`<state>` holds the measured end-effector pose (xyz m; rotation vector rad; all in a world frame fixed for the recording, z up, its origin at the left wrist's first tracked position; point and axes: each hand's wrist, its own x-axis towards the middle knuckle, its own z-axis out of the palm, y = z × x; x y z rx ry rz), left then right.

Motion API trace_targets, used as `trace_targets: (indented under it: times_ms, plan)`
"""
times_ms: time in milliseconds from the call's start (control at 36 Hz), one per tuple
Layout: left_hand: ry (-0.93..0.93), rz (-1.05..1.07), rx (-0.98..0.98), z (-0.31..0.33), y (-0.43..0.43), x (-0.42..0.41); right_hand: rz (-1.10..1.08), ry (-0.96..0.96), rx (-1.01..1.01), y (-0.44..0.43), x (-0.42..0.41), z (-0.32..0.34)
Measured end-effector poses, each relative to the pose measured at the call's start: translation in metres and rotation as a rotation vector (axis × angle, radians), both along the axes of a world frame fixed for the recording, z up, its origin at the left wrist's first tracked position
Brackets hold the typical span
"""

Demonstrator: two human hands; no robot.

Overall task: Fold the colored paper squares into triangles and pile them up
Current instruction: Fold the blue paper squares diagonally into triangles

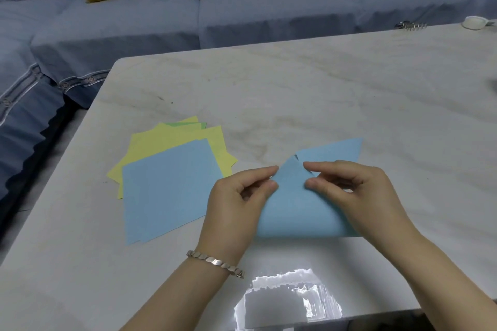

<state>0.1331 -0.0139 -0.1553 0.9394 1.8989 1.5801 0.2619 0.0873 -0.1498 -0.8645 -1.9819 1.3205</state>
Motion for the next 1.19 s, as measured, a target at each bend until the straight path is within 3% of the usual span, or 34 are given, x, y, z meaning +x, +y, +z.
trace_targets:
  times_ms: [583,806,889,1194]
  plan:
    - [0.016,0.017,-0.037,-0.006,0.001,0.005,0.037,-0.055,-0.021,0.007,0.003,-0.003]
    - [0.007,-0.115,-0.286,-0.022,0.033,-0.011,0.181,-0.363,0.052,0.043,-0.011,-0.014]
    - [0.082,-0.137,-0.353,-0.032,0.05,-0.018,0.224,-0.478,0.109,0.059,-0.025,-0.025]
    - [0.347,-0.151,-0.513,-0.067,0.081,-0.034,0.183,-0.609,0.184,0.069,-0.047,-0.066]
